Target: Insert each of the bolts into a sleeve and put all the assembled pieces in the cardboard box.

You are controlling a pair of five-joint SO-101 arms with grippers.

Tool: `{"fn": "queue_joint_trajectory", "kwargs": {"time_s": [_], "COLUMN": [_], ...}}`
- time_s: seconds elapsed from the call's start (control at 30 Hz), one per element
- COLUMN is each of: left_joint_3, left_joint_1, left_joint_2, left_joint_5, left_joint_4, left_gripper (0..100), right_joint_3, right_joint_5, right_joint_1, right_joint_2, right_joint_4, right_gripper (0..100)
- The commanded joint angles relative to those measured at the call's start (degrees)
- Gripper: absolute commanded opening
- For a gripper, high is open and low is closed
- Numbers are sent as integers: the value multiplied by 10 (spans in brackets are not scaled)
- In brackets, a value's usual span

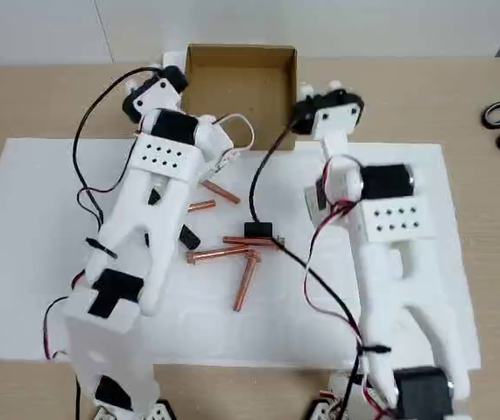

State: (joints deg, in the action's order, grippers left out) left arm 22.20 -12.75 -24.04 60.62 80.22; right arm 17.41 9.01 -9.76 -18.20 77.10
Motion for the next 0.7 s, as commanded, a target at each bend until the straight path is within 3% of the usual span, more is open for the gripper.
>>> {"fn": "queue_joint_trajectory", "kwargs": {"time_s": [0.0,0.13,0.4,0.67], "left_joint_3": [36,58,107,159], "left_joint_1": [-4,10,36,37], "left_joint_2": [-21,-66,-121,-188], "left_joint_5": [64,100,98,98], "left_joint_4": [-11,-10,35,40], "left_gripper": [148,192,192,191], "right_joint_3": [55,118,149,236], "right_joint_5": [21,24,18,20], "right_joint_1": [4,3,-49,-57], "right_joint_2": [-51,-69,-139,-212], "right_joint_4": [-32,-73,-105,-213], "right_gripper": [8,8,8,7]}}
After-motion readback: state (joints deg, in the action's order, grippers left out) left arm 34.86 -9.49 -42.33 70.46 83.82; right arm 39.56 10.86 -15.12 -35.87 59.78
